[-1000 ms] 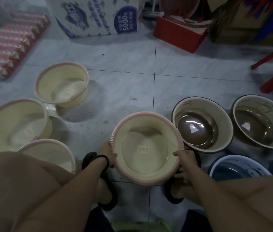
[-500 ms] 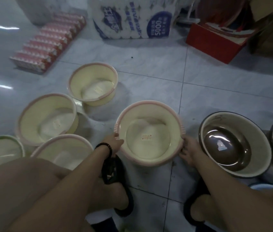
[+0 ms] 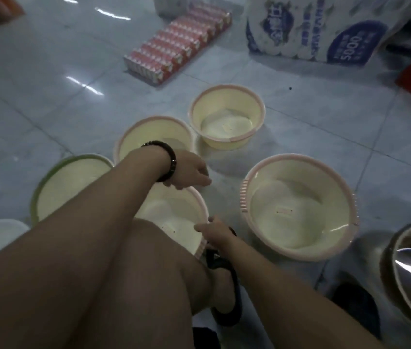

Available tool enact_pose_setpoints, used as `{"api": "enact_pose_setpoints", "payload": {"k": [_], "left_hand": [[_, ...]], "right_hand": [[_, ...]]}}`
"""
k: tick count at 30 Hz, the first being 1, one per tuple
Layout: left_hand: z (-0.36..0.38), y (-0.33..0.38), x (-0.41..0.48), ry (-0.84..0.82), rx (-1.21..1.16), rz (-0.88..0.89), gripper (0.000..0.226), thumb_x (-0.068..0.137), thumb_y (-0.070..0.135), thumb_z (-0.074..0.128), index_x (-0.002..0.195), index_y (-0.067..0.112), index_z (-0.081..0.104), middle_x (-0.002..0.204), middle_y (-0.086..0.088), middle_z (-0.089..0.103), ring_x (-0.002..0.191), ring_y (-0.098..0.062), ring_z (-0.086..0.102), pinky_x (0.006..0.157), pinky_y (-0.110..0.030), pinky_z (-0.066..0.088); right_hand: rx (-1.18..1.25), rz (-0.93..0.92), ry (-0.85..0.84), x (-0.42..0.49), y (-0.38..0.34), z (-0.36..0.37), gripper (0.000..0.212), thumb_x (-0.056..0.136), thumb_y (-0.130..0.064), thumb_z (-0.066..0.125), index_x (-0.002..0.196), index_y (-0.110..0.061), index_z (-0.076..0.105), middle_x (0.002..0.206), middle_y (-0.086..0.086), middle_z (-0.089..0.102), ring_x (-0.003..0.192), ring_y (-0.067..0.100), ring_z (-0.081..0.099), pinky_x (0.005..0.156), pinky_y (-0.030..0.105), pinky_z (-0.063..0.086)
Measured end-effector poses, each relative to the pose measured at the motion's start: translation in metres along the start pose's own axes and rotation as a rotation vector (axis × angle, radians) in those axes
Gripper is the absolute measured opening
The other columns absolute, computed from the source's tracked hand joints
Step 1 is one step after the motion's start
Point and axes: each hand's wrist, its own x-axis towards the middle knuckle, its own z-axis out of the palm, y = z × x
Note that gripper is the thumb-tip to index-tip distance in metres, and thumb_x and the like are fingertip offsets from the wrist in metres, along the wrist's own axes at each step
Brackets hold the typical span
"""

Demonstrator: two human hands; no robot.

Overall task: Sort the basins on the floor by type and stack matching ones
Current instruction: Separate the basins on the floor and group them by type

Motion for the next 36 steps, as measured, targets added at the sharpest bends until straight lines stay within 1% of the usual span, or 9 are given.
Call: {"api": "enact_pose_setpoints", "payload": {"k": [3,8,14,18,22,29,31,33,36], "left_hand": [[0.007,-0.021,-0.002,-0.172,-0.431,-0.031,0.050,0.104,0.050,0.050,0.146,0.023,0.049,0.124,-0.002,0.070,0.100,-0.021,0.076,0.095,-0.045,0.060],[0.015,-0.041,0.002,-0.039,-0.419,0.004,0.043,0.104,0.050,0.049,0.139,0.027,0.056,0.117,0.005,0.071,0.096,-0.013,0.075,0.091,-0.040,0.061],[0.013,-0.073,-0.004,0.362,-0.504,-0.059,0.034,0.100,0.043,0.056,0.130,0.026,0.061,0.120,-0.002,0.065,0.098,-0.023,0.071,0.082,-0.042,0.063],[0.016,-0.098,-0.006,0.462,-0.666,-0.141,0.047,0.096,0.048,0.062,0.136,0.025,0.055,0.128,-0.003,0.060,0.104,-0.025,0.063,0.084,-0.041,0.060],[0.018,-0.114,-0.008,0.519,-0.701,-0.244,0.068,0.094,0.048,0.065,0.151,0.020,0.042,0.143,-0.008,0.052,0.118,-0.032,0.057,0.099,-0.047,0.054],[0.021,-0.099,-0.013,0.726,-0.643,-0.383,0.108,0.082,0.051,0.077,0.157,0.033,0.001,0.160,-0.017,0.019,0.140,-0.045,0.036,0.111,-0.058,0.040],[0.016,-0.087,-0.016,0.790,-0.769,-0.261,0.099,0.087,0.039,0.076,0.157,0.034,0.006,0.159,-0.016,0.026,0.136,-0.043,0.043,0.108,-0.056,0.044],[0.010,-0.069,-0.018,0.740,-0.894,-0.110,0.070,0.093,0.033,0.070,0.152,0.029,0.032,0.148,-0.012,0.050,0.120,-0.037,0.059,0.100,-0.053,0.053],[0.011,-0.037,-0.008,0.690,-0.689,-0.044,0.022,0.096,0.030,0.065,0.117,0.025,0.063,0.117,-0.011,0.070,0.101,-0.034,0.068,0.090,-0.053,0.059]], "right_hand": [[0.042,0.096,0.053,0.026,0.011,0.020,0.072,0.087,-0.029,0.079,0.147,-0.004,0.049,0.127,0.015,0.067,0.113,0.034,0.067,0.094,0.046,0.062],[0.189,0.207,0.088,0.043,0.018,0.030,0.055,0.090,-0.025,0.080,0.136,-0.003,0.059,0.123,0.016,0.071,0.107,0.032,0.068,0.083,0.044,0.063],[0.042,-0.286,0.274,0.009,-0.006,0.046,0.045,0.094,-0.028,0.071,0.139,-0.023,0.067,0.117,0.001,0.075,0.107,0.025,0.070,0.092,0.043,0.061],[-0.011,-0.482,0.362,-0.023,-0.046,0.022,0.031,0.094,-0.024,0.069,0.125,-0.026,0.074,0.099,-0.004,0.076,0.092,0.019,0.070,0.078,0.030,0.053],[0.028,-0.589,0.461,-0.060,-0.094,-0.045,0.004,0.096,-0.022,0.070,0.098,-0.022,0.073,0.086,0.003,0.074,0.083,0.024,0.071,0.073,0.041,0.058],[0.123,-0.667,0.482,-0.140,-0.147,-0.178,0.013,0.093,-0.014,0.077,0.099,-0.023,0.082,0.093,0.009,0.082,0.089,0.031,0.078,0.077,0.044,0.065],[0.116,-0.659,0.427,-0.167,-0.147,-0.211,0.012,0.095,-0.012,0.076,0.095,-0.023,0.081,0.088,0.005,0.082,0.089,0.033,0.079,0.072,0.042,0.065],[0.090,-0.656,0.424,-0.184,-0.144,-0.237,0.006,0.094,-0.016,0.079,0.095,-0.022,0.081,0.086,0.004,0.082,0.083,0.028,0.080,0.066,0.036,0.065],[0.195,-0.631,0.588,-0.186,-0.128,-0.264,0.015,0.085,-0.032,0.087,0.092,-0.019,0.083,0.085,0.000,0.082,0.077,0.017,0.078,0.068,0.031,0.064]]}}
